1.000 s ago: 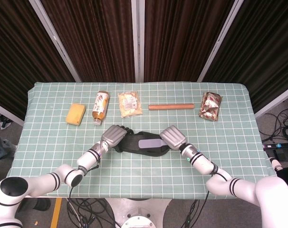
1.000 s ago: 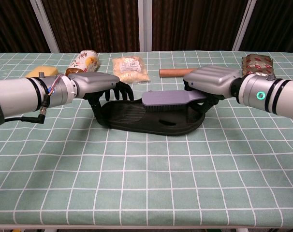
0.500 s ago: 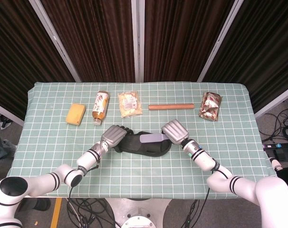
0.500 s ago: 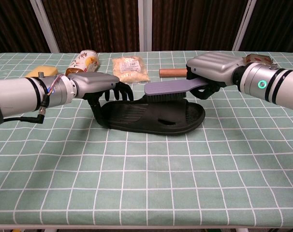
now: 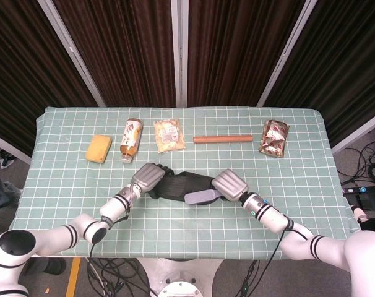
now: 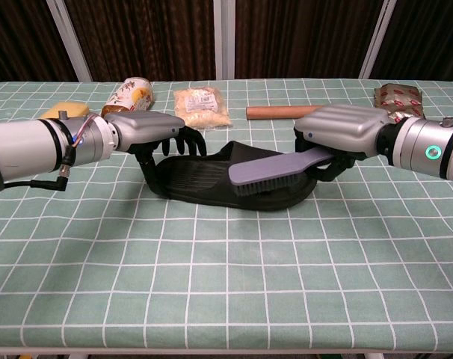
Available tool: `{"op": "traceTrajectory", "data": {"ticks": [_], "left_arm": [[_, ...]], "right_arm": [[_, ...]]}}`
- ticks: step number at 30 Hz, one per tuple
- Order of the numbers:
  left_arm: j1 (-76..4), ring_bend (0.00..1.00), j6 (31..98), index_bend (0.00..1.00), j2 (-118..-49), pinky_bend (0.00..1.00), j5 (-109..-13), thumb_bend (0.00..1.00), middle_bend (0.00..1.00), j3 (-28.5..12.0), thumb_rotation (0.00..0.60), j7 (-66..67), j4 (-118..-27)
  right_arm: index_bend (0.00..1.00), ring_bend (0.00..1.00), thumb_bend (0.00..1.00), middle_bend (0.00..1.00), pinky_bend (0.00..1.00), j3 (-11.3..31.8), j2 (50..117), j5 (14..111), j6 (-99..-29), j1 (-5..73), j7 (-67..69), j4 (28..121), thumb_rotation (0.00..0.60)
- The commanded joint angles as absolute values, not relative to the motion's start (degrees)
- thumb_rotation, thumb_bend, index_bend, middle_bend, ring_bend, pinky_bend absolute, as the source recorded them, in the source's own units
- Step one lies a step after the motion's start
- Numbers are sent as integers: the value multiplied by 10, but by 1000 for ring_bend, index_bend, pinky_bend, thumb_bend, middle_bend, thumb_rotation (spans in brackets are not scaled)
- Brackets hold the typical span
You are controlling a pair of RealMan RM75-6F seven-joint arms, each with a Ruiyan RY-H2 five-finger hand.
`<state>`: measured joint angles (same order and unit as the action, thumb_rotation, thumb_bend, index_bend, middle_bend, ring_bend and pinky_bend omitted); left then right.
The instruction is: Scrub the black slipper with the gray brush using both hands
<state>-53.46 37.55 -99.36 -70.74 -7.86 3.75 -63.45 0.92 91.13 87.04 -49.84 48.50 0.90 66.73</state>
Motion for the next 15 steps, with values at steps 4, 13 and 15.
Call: {"op": "traceTrajectory", "data": {"ticks": [4,13,15], "left_arm": [[-536,303,374,379,-992,361,-705,110,400,-78,600,41,-636],[-535,303,374,378,-991,360,-702,110,400,-77,600,44,-637],[-535,303,375,378,-991,361,-703,110,400,-77,600,43,-636]], "right_arm": [[1000,974,629,1000,1000,60,963,823,-484,502,-28,593,600],[1000,974,629,1000,1000,33,981,831,-453,504,-34,566,600],[1000,974,630,1000,1000,19,967,844,-458,497,-18,581,600]]}}
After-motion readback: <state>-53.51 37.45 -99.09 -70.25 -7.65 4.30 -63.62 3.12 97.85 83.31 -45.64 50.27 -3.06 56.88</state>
